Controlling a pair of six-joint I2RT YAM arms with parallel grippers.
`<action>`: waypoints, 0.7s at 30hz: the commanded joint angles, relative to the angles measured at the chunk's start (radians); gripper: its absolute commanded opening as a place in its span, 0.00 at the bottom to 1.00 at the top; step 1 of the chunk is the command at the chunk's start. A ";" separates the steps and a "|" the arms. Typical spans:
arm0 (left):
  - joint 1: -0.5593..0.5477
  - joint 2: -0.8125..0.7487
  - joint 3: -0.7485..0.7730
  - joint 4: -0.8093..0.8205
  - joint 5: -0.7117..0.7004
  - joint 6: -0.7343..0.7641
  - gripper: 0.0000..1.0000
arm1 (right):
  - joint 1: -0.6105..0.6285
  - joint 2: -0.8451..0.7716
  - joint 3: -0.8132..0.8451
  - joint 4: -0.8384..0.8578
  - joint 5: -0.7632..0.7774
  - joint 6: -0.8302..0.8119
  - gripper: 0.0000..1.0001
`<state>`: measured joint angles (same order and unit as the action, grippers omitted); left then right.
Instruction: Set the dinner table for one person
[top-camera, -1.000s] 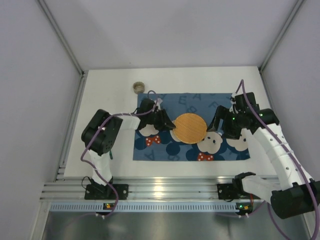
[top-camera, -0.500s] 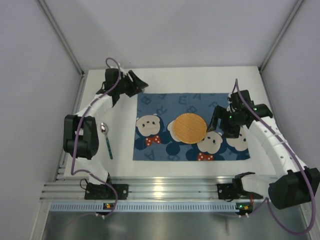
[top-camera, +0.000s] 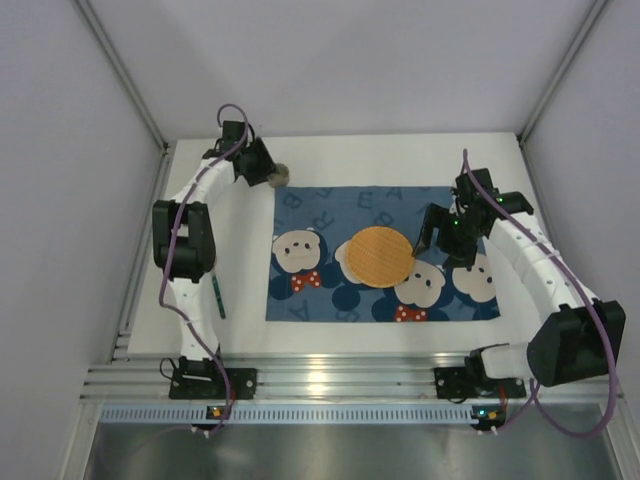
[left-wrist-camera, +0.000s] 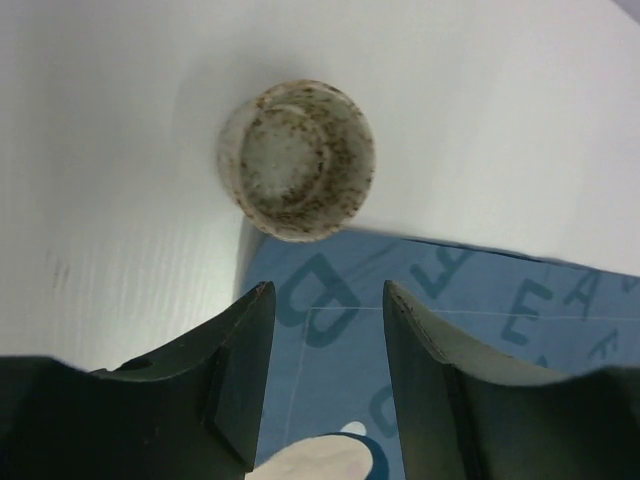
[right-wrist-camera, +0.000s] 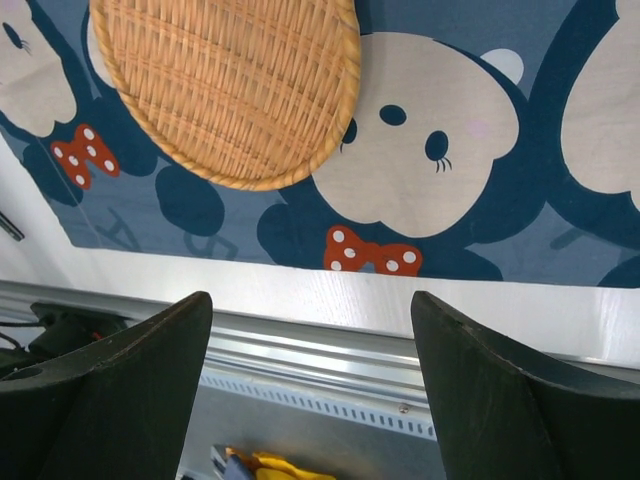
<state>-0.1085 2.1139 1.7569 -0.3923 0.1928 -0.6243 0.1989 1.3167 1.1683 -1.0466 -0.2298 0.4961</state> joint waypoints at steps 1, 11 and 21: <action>0.000 0.043 0.091 -0.109 -0.093 0.064 0.52 | -0.018 0.029 0.062 0.030 0.000 -0.019 0.81; 0.000 0.172 0.216 -0.163 -0.139 0.087 0.52 | -0.035 0.130 0.111 0.045 -0.020 -0.025 0.81; 0.001 0.330 0.433 -0.230 -0.182 0.081 0.37 | -0.041 0.144 0.116 0.046 -0.011 -0.022 0.81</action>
<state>-0.1093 2.4207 2.1155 -0.5842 0.0471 -0.5507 0.1726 1.4662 1.2396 -1.0252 -0.2401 0.4824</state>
